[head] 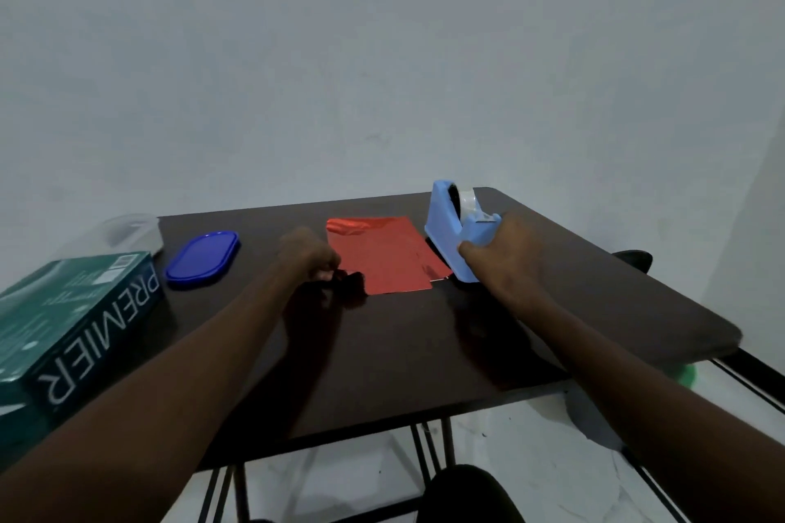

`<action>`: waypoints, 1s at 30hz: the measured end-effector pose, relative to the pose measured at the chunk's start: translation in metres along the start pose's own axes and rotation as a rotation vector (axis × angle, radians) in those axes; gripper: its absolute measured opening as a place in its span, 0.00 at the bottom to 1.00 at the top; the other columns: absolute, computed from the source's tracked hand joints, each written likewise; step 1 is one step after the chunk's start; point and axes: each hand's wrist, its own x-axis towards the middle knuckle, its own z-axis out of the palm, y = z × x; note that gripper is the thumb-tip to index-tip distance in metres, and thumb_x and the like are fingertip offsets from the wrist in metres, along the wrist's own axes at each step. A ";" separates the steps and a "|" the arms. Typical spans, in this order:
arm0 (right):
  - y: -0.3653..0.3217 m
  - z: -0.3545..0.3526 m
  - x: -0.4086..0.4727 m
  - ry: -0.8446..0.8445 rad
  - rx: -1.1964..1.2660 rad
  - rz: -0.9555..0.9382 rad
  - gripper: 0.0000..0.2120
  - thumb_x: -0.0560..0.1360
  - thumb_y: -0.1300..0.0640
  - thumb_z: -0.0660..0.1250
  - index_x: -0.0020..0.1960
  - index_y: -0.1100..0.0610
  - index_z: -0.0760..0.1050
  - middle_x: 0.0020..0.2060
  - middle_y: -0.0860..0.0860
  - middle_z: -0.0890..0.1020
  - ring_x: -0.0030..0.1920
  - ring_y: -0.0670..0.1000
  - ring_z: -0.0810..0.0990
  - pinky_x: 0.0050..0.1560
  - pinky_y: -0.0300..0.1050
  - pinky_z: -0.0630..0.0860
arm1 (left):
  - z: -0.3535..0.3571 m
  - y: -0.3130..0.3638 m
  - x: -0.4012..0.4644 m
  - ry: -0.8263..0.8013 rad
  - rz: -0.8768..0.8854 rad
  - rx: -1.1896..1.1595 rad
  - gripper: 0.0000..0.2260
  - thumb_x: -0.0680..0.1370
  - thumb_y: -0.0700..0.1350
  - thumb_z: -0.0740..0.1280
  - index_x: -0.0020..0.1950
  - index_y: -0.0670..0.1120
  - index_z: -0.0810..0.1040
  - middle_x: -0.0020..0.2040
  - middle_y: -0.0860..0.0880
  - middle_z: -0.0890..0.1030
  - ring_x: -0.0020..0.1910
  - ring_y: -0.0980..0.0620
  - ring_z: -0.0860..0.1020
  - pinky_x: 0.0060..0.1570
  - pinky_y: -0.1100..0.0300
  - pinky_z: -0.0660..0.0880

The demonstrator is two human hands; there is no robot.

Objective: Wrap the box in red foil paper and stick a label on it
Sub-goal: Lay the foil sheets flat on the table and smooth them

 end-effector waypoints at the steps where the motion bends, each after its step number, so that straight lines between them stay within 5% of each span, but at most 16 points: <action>1: -0.002 0.003 -0.002 -0.008 0.000 -0.002 0.12 0.69 0.56 0.72 0.40 0.61 0.71 0.30 0.49 0.73 0.31 0.51 0.75 0.29 0.42 0.65 | -0.005 -0.003 -0.004 0.012 -0.001 0.002 0.08 0.72 0.34 0.70 0.33 0.36 0.77 0.28 0.41 0.80 0.20 0.50 0.75 0.26 0.62 0.74; 6: -0.008 0.007 -0.006 -0.042 -0.040 -0.017 0.13 0.70 0.54 0.72 0.43 0.63 0.73 0.35 0.55 0.78 0.37 0.56 0.80 0.38 0.50 0.75 | -0.018 -0.009 -0.014 0.028 0.037 0.087 0.05 0.73 0.39 0.71 0.38 0.40 0.78 0.36 0.41 0.83 0.28 0.49 0.78 0.30 0.60 0.76; 9: -0.008 0.006 -0.006 -0.092 -0.075 -0.010 0.14 0.72 0.54 0.72 0.47 0.61 0.70 0.42 0.56 0.80 0.44 0.59 0.81 0.46 0.53 0.78 | -0.019 -0.003 -0.023 0.214 0.241 0.371 0.06 0.72 0.47 0.68 0.43 0.45 0.77 0.44 0.44 0.80 0.39 0.48 0.76 0.34 0.62 0.70; 14: -0.018 0.007 -0.006 -0.047 -0.044 -0.095 0.33 0.71 0.53 0.75 0.69 0.61 0.63 0.61 0.58 0.75 0.61 0.60 0.75 0.58 0.55 0.74 | 0.013 0.023 -0.030 0.121 0.535 0.417 0.27 0.74 0.62 0.69 0.63 0.43 0.77 0.60 0.44 0.80 0.59 0.45 0.77 0.56 0.55 0.73; 16: -0.031 0.010 -0.009 0.015 -0.130 -0.259 0.31 0.73 0.56 0.72 0.71 0.62 0.64 0.71 0.60 0.69 0.72 0.61 0.67 0.69 0.56 0.67 | 0.028 0.028 -0.030 0.028 0.557 0.563 0.28 0.72 0.64 0.70 0.64 0.45 0.78 0.59 0.46 0.81 0.59 0.46 0.78 0.54 0.56 0.74; 18: -0.045 0.017 -0.015 0.061 -0.187 -0.400 0.21 0.75 0.61 0.67 0.67 0.62 0.70 0.67 0.59 0.74 0.67 0.60 0.72 0.62 0.54 0.70 | 0.033 0.026 -0.026 0.024 0.576 0.613 0.22 0.73 0.58 0.72 0.61 0.46 0.80 0.57 0.47 0.82 0.56 0.47 0.79 0.50 0.57 0.73; 20: -0.056 0.027 -0.020 -0.002 -0.228 -0.476 0.10 0.75 0.63 0.63 0.56 0.61 0.75 0.51 0.55 0.81 0.50 0.58 0.80 0.46 0.50 0.73 | 0.028 0.021 -0.022 0.076 0.590 0.542 0.14 0.73 0.50 0.74 0.56 0.46 0.83 0.53 0.46 0.84 0.52 0.47 0.81 0.47 0.58 0.75; 22: -0.061 0.042 -0.021 -0.132 -0.164 -0.419 0.07 0.75 0.64 0.61 0.49 0.60 0.77 0.42 0.54 0.82 0.43 0.57 0.80 0.43 0.51 0.75 | 0.018 0.013 -0.016 0.111 0.569 0.402 0.09 0.71 0.44 0.75 0.50 0.46 0.85 0.49 0.46 0.85 0.46 0.49 0.82 0.44 0.61 0.74; 26: -0.072 0.068 -0.014 -0.322 -0.041 -0.181 0.08 0.72 0.65 0.62 0.49 0.60 0.78 0.44 0.54 0.83 0.47 0.56 0.81 0.47 0.49 0.77 | -0.007 -0.008 -0.009 0.052 0.458 -0.188 0.03 0.72 0.40 0.75 0.45 0.44 0.84 0.42 0.46 0.83 0.42 0.52 0.79 0.44 0.61 0.74; 28: -0.073 0.082 -0.012 -0.395 -0.068 -0.154 0.11 0.72 0.57 0.69 0.52 0.60 0.76 0.45 0.53 0.82 0.49 0.53 0.78 0.46 0.47 0.73 | -0.016 -0.012 -0.014 -0.025 0.376 -0.497 0.02 0.75 0.38 0.72 0.45 0.44 0.81 0.43 0.43 0.81 0.41 0.51 0.77 0.40 0.60 0.77; 30: -0.073 0.092 -0.012 -0.458 -0.148 -0.169 0.25 0.69 0.42 0.72 0.57 0.58 0.72 0.47 0.49 0.79 0.51 0.51 0.75 0.48 0.46 0.72 | -0.023 -0.015 -0.018 -0.053 0.299 -0.708 0.04 0.76 0.36 0.70 0.50 0.41 0.81 0.45 0.42 0.82 0.41 0.49 0.79 0.43 0.58 0.80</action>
